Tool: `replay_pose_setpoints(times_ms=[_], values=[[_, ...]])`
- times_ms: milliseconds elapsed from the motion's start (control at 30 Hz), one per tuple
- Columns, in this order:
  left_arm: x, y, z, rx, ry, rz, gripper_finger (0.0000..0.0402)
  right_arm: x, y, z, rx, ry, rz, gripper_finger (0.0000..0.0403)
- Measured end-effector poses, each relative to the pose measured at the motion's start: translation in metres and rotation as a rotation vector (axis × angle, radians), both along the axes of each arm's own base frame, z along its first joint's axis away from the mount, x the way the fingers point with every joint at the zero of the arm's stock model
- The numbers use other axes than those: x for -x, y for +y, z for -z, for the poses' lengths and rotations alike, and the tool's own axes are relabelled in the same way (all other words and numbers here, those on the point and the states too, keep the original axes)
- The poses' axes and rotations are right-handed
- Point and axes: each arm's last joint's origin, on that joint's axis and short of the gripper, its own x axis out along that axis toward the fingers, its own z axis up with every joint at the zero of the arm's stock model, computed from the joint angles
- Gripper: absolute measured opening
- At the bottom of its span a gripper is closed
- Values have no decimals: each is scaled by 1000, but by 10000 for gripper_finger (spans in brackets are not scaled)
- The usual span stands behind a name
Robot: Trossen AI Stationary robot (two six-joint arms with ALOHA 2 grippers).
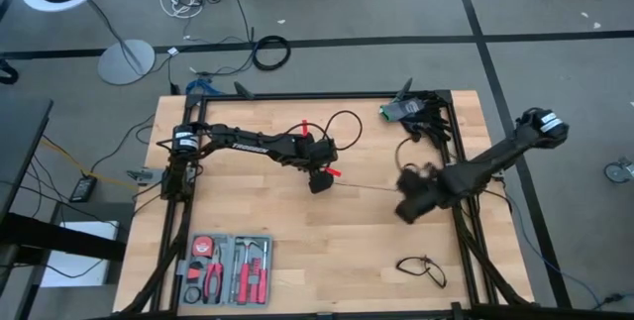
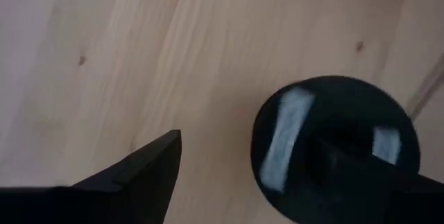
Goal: Coil cords
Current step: Uncoil the black wire from the spool
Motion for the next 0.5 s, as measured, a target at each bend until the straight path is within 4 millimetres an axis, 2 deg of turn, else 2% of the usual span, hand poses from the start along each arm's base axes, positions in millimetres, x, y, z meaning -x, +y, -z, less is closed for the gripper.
replay_pose_setpoints(times_ms=[133,200,300,367,500], values=[[0,0,-2,-4,1,-1,307,35,-2,-34,122,279,225,1],[3,0,-1,-2,21,3,307,37,0,-47,160,302,285,2],[3,0,-2,-7,14,0,307,26,4,-50,216,121,243,15],[3,0,-4,-3,9,-2,307,11,10,-47,255,-58,134,33],[3,0,-7,-1,-7,-3,307,-23,16,-33,358,-262,-49,76]])
